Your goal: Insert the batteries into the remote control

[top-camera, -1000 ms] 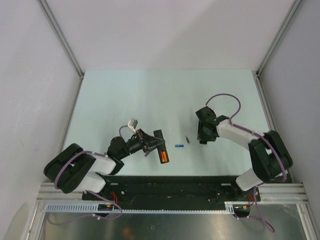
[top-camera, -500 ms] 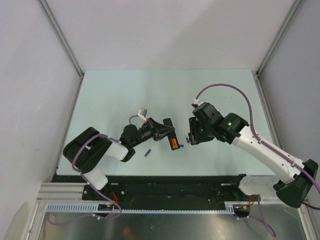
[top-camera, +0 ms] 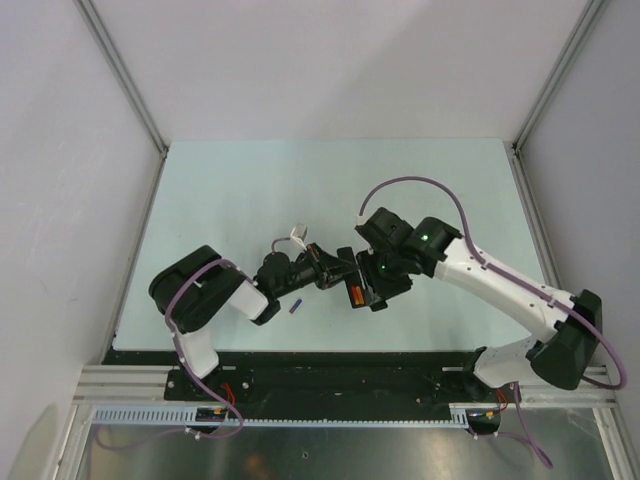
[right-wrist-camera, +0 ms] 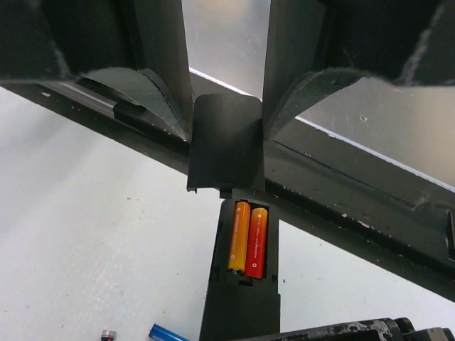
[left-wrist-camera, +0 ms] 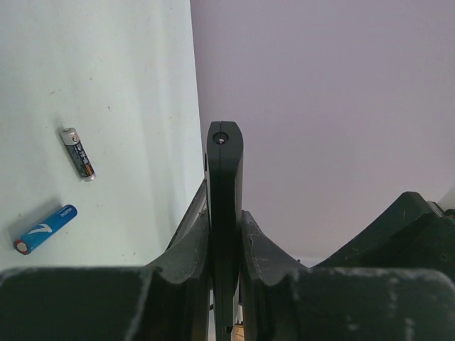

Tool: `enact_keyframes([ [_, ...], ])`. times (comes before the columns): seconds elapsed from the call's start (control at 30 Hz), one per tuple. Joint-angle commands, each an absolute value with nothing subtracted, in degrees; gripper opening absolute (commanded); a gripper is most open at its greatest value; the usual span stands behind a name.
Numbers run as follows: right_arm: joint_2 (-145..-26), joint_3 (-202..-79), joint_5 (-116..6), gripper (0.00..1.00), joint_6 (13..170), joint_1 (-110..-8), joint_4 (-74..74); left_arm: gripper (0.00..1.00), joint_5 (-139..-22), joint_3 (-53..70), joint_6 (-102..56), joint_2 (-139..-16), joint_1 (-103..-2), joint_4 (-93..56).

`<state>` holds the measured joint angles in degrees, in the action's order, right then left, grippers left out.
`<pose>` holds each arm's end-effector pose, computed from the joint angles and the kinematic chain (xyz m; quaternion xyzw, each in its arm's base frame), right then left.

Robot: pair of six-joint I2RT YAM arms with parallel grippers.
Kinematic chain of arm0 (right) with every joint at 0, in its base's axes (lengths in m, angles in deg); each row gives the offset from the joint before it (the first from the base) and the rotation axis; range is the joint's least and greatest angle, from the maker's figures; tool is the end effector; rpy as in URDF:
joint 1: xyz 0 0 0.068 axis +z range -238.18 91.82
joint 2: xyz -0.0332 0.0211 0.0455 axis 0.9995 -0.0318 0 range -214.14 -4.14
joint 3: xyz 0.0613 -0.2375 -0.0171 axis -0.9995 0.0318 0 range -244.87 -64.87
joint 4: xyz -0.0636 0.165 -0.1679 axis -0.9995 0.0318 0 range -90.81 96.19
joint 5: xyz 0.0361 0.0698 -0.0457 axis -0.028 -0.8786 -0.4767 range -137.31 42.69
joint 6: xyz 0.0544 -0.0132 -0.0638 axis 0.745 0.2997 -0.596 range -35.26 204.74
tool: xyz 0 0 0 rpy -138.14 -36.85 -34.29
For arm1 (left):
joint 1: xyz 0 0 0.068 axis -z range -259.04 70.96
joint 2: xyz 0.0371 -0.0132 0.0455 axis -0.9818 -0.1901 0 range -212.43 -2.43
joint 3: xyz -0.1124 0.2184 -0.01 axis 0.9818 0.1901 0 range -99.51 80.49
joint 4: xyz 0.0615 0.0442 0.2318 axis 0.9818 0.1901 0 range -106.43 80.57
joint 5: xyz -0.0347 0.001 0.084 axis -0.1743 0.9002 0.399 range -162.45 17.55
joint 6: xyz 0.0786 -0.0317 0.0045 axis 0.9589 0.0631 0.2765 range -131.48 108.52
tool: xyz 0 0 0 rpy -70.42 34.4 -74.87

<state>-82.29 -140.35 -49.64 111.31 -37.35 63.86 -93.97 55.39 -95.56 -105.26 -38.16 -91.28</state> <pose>0.1602 0.2015 0.2569 -0.2098 0.9576 0.1384 0.1409 0.2258 -0.2317 0.1282 -0.1425 0.7093 -0.6629 0.1928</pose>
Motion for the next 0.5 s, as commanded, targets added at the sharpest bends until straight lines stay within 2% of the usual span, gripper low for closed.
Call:
enact_keyframes([
  [0.0, -85.96, -144.92, -52.15, 0.0, 109.0, -37.29, 64.94, 0.0, -93.28, 53.51, -96.21, -105.87, -37.91, -109.77],
  [0.47, -95.02, -148.89, -50.75, 0.0, 109.26, -36.58, 64.41, 0.0, -92.49, 54.82, -96.38, -105.53, -37.82, -110.3],
])
